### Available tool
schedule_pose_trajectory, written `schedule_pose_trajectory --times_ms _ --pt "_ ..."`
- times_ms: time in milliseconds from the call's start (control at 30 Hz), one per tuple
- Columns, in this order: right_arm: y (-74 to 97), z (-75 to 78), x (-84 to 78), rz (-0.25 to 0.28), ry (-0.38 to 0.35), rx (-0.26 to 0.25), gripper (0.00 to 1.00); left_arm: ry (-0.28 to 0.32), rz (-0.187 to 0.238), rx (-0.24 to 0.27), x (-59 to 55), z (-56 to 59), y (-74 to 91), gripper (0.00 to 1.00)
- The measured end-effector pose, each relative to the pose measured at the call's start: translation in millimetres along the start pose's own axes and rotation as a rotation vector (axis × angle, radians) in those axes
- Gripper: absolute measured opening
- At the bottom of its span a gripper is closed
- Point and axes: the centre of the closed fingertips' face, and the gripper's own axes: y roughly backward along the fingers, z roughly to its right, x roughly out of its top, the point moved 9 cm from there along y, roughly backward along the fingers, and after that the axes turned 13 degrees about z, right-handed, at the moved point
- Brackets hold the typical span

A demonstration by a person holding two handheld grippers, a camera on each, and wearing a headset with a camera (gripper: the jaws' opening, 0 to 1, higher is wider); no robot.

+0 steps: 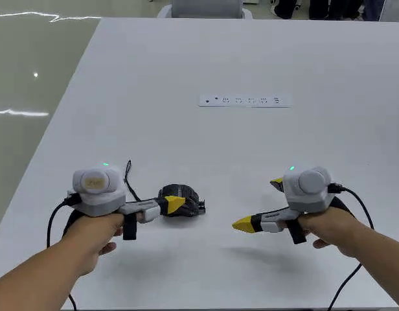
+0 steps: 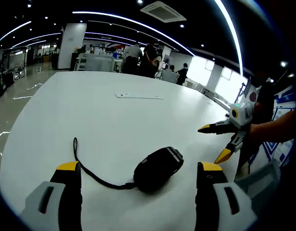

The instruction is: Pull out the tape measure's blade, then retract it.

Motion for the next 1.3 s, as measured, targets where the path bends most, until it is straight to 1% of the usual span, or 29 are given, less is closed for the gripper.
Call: schedule_pose_trajectory --times_ms 67,100,133,167,200,267,300,367,467,533,600,667,700,800,867,900,933,1000,1033,1067,1100,1133,1200,1233,1300 --pt "9.6 3.1 -2.3 0.036 0.023 -0.034 1.0 -0.009 0.003 -0.008 -3.3 -2.3 6.7 0.99" --pt "13.2 3.4 -4.0 0.035 0.019 -0.041 1.0 -0.025 -0.002 -0.007 -4.4 -2.5 8.9 0.99" --pt "19.4 3.5 -6.6 0.033 0.012 -0.058 1.0 -0.056 -0.014 -0.014 -6.5 -5.2 13.1 0.99" --pt "23.1 3.6 -7.4 0.038 0.009 -0.068 1.0 -0.081 -0.018 -0.02 -7.3 -8.2 14.7 0.99" --pt "28.6 4.4 -7.9 0.053 0.0 -0.084 1.0 -0.104 -0.023 -0.031 -9.2 -9.6 19.1 0.99" --pt "36.6 3.4 -8.3 0.064 -0.011 -0.097 1.0 -0.096 -0.021 -0.033 -9.4 -11.5 25.6 0.99" --pt "42.9 2.8 -8.6 0.075 -0.011 -0.105 1.0 -0.094 -0.011 -0.032 -8.4 -15.1 30.8 0.99" --pt "53.4 1.9 -9.5 0.095 0.005 -0.11 0.99 -0.078 0.009 -0.013 -6.6 -22.7 40.5 0.99" --pt "67.9 1.6 -11.9 0.089 -0.002 -0.124 1.0 -0.058 0.031 0.004 -5.5 -34.0 55.3 0.99" --pt "79.0 3.7 -14.7 0.096 -0.015 -0.143 1.0 -0.062 0.036 0.003 -6.6 -40.7 66.6 0.99" --pt "89.6 5.8 -18.9 0.099 -0.019 -0.16 1.0 -0.061 0.019 0.001 -9.5 -45.9 76.6 0.99" --pt "97.4 8.2 -24.1 0.097 -0.024 -0.173 1.0 -0.07 0.001 -0.001 -12.5 -48.7 84.6 0.99" --pt "103.0 8.3 -27.0 0.101 -0.026 -0.174 1.0 -0.077 -0.001 -0.004 -13.8 -50.5 90.0 0.99" --pt "114.8 7.5 -32.3 0.092 -0.021 -0.192 1.0 -0.07 0.007 -0.017 -15.2 -54.0 100.6 0.99" --pt "122.8 7.1 -33.2 0.098 -0.019 -0.206 1.0 -0.078 0.011 -0.011 -15.0 -56.5 106.9 0.99" --pt "126.0 6.5 -33.1 0.102 -0.017 -0.21 1.0 -0.099 0.015 0.011 -14.1 -59.3 109.9 0.99" --pt "129.3 4.1 -31.5 0.108 -0.014 -0.214 1.0 -0.121 0.023 0.021 -12.9 -61.2 112.3 0.99" --pt "136.5 5.3 -33.3 0.117 -0.008 -0.22 1.0 -0.119 0.044 0.012 -10.8 -61.5 118.0 0.99" --pt "140.5 5.6 -35.1 0.113 -0.006 -0.226 1.0 -0.113 0.052 0.011 -9.7 -62.1 120.6 0.99" --pt "143.8 5.7 -36.3 0.109 0.001 -0.23 1.0 -0.111 0.049 0.01 -9.6 -63.0 121.7 0.99" --pt "146.8 5.5 -37.7 0.12 0.008 -0.23 1.0 -0.11 0.047 0.012 -9.8 -64.1 122.7 0.99" --pt "148.4 7.3 -37.4 0.178 0.044 -0.213 1.0 -0.109 0.043 0.017 -10.0 -65.6 124.2 0.99" --pt "153.6 10.7 -46.4 0.126 0.014 -0.227 1.0 -0.105 0.052 0.019 -9.7 -68.1 126.7 0.99" --pt "155.2 12.3 -47.4 0.127 0.016 -0.23 1.0 -0.097 0.058 0.013 -9.3 -68.7 126.6 0.99" --pt "159.2 14.0 -46.6 0.131 0.008 -0.24 1.0 -0.094 0.057 0.005 -8.7 -69.4 126.5 0.99"
